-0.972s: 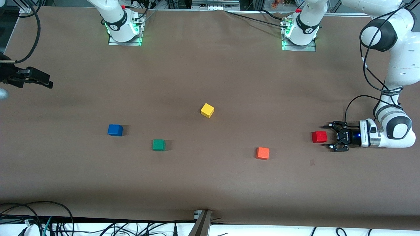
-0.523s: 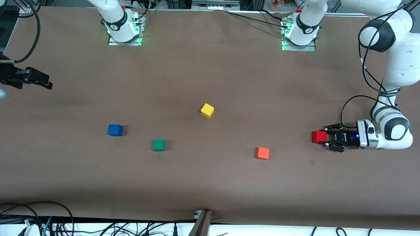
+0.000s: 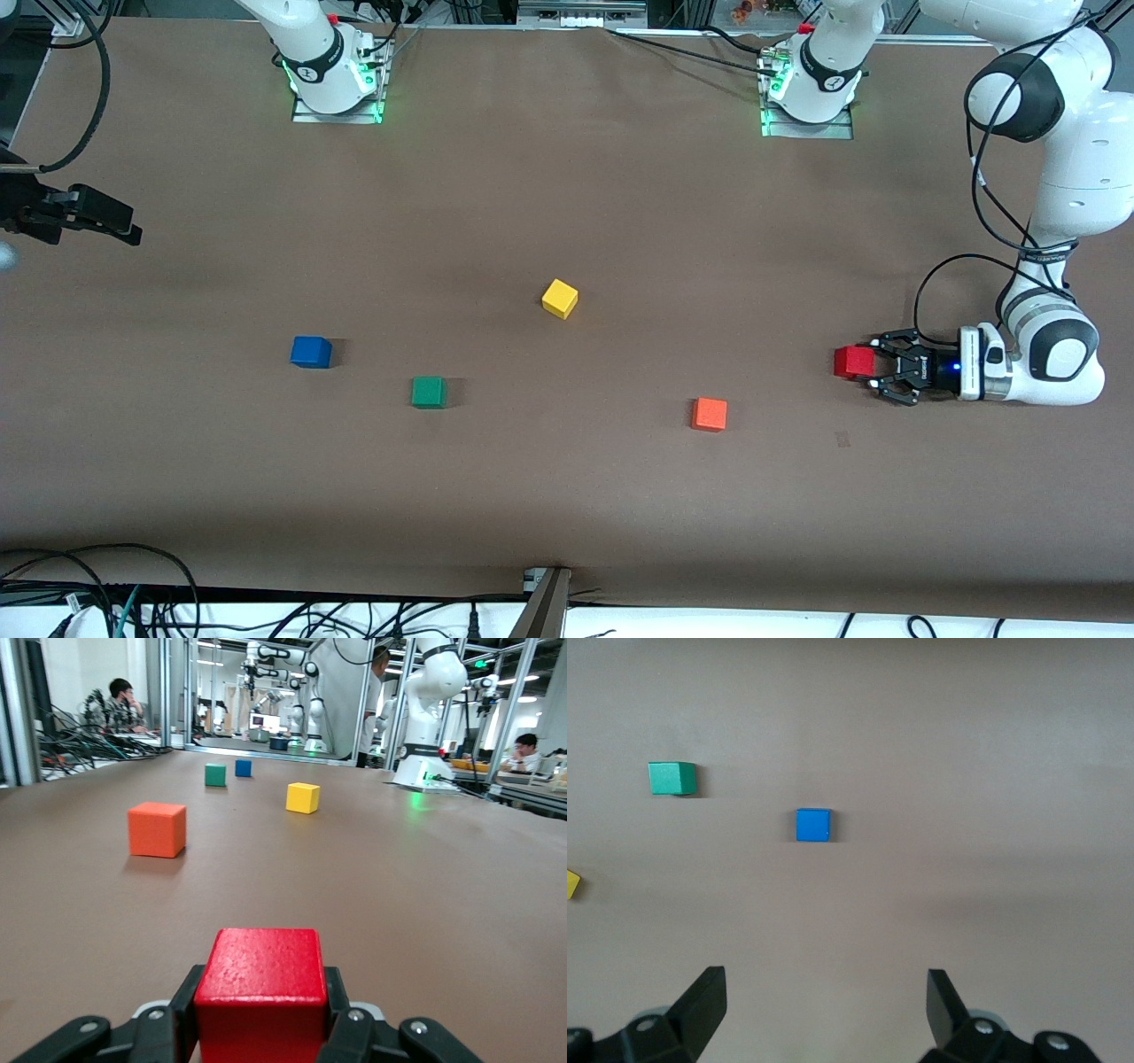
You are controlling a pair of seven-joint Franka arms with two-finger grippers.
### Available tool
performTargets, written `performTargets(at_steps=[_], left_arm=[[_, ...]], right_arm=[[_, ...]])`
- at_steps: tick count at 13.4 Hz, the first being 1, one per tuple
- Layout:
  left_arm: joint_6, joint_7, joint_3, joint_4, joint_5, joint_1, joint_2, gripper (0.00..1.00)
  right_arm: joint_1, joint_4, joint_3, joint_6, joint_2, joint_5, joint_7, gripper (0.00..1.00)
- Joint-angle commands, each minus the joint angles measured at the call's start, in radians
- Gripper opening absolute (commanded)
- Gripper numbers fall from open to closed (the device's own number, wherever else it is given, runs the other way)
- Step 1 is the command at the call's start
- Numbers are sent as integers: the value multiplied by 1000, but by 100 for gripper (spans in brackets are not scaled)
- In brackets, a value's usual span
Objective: Pass red block to right arm, stack on blue
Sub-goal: 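Close the left gripper around the red cube, then lift the red cube with the left gripper while the right gripper approaches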
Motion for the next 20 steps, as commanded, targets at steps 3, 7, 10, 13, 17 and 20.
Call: performTargets(at_steps=[3,7,10,13,17,20], left_arm=[[-53,-61,-98,-3,-15,-30,-20,0],[-123,-237,-225,-9,-50,-46,-26,0],[-91,-293,-248,0,-146,-171,-34,0],[100,-370,-277,0,-294,-297,-55,0],[280,-382,-331,0,-450,-449,-61,0],[418,-395,-372,8,-537,-559,-60,0]], right_arm=[[23,14,0,-7,44,18,9,100],[20,12,-1,-16,74,145,3,100],[14,11,-4,-25,120,231,-10,100],[14,14,-3,-5,183,440,3,100],[16,12,-6,105,286,737,10,100],[25,11,-4,177,358,964,9,100]])
